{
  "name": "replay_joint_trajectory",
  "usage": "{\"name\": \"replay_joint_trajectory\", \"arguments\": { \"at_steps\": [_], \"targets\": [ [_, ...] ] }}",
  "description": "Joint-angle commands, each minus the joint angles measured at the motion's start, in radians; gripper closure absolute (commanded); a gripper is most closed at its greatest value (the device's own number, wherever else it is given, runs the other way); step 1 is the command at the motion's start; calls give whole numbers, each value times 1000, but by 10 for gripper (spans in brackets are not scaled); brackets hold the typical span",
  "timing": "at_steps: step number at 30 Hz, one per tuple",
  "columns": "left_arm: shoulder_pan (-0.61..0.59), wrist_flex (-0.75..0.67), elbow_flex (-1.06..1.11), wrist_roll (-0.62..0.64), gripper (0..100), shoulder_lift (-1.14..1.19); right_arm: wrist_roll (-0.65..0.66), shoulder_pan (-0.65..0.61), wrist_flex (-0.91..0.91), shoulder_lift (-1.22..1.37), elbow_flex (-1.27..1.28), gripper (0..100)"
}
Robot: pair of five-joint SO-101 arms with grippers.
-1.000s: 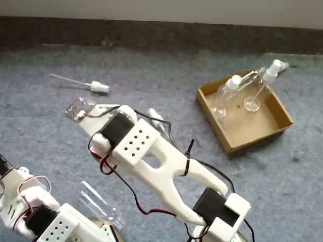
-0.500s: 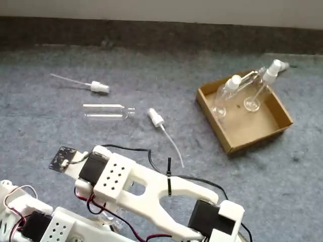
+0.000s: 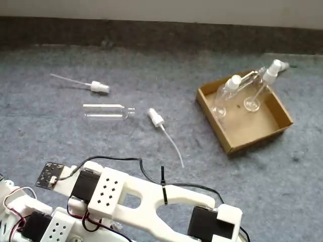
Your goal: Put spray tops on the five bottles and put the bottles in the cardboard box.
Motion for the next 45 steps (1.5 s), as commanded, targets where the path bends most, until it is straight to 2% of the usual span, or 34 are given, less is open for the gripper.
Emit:
{"name": "replay_joint_trajectory", "arguments": {
  "at_steps": [1, 14, 20, 24, 29, 32, 36, 40, 45],
  "targets": [
    [-1, -17, -27, -9, 995, -10, -6, -47, -12, -51, 10, 738],
    [-18, -52, 15, -14, 995, -12, -6, -47, -84, -50, 214, 740],
    [-35, -64, 18, -104, 995, -12, 0, -45, -88, -50, 228, 868],
    [-33, -64, 18, -104, 995, -12, 0, -25, -81, -58, 228, 881],
    [-25, -60, 18, -107, 995, -12, -6, 107, -81, -61, 217, 882],
    [28, -46, 18, -147, 995, -8, -8, 231, -48, -61, 134, 907],
    [136, 80, 12, -295, 995, -8, -8, 389, 51, -61, -48, 998],
    [203, 207, 12, -388, 995, -8, -3, 490, 185, -61, -262, 993],
    [231, 278, 18, -433, 995, -8, -2, 587, 189, -134, -498, 993]
  ]
}}
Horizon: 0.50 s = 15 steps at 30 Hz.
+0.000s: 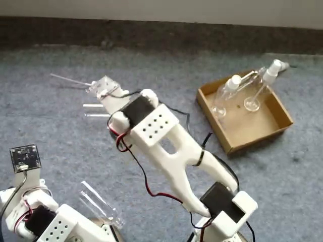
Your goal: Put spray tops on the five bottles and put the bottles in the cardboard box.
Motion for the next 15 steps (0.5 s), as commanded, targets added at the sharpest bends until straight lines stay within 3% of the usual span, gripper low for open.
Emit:
{"name": "replay_joint_trajectory", "arguments": {
  "at_steps": [1, 7, 11, 15],
  "targets": [
    [44, 38, -12, -32, 995, -8, -3, 73, 22, -133, -206, 993],
    [153, 164, -39, -32, 995, -10, 0, 116, 22, -346, -298, 993],
    [262, 304, -105, -32, 995, -10, 58, 205, 22, -463, -297, 992],
    [314, 336, -124, -32, 995, -10, 75, 341, 22, -542, -295, 992]
  ]
}}
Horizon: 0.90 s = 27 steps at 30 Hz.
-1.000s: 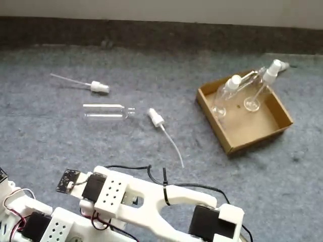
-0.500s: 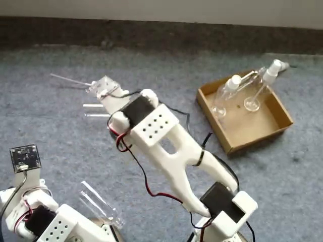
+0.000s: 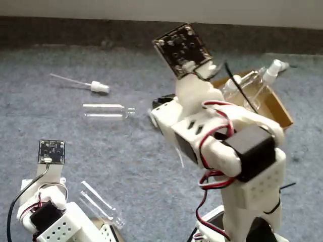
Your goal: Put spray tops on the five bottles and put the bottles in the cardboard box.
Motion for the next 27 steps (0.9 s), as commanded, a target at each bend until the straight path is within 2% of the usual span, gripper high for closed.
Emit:
{"name": "replay_joint_trajectory", "arguments": {
  "at_steps": [1, 9, 18, 22, 24, 27],
  "targets": [
    [94, 66, -70, -5, 995, 2, 20, 136, 18, -85, -53, 992],
    [300, 66, -104, -5, 995, 4, 20, 371, 18, -120, 31, 992],
    [429, 71, -272, -5, 995, 8, 21, 490, 16, -228, 268, 992],
    [503, 160, -346, -12, 995, 10, 21, 559, 15, -317, 278, 992],
    [553, 206, -360, -60, 995, 10, 21, 596, 13, -344, 302, 992],
    [611, 215, -352, -95, 995, 10, 21, 656, -24, -389, 377, 992]
  ]
}}
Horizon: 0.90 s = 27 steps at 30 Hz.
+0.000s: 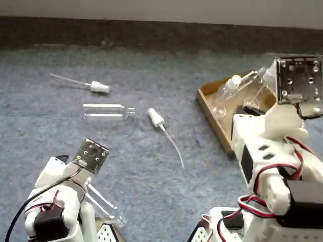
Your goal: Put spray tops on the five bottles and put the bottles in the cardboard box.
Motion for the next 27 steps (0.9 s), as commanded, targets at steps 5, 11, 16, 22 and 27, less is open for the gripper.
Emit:
{"name": "replay_joint_trajectory", "arguments": {
  "at_steps": [5, 11, 16, 22, 27],
  "targets": [
    [177, 43, -28, -49, 995, -1, 11, 139, -107, -108, 208, 992],
    [189, 51, -30, -51, 995, 1, 11, 189, -226, -206, 401, 992],
    [308, 44, -22, -86, 995, -1, 12, 214, -283, -294, 515, 991],
    [444, -52, -12, -86, 995, -1, 12, 214, -280, -366, 613, 991],
    [446, -272, 150, -84, 995, -1, 12, 214, -282, -427, 690, 991]
  ]
}}
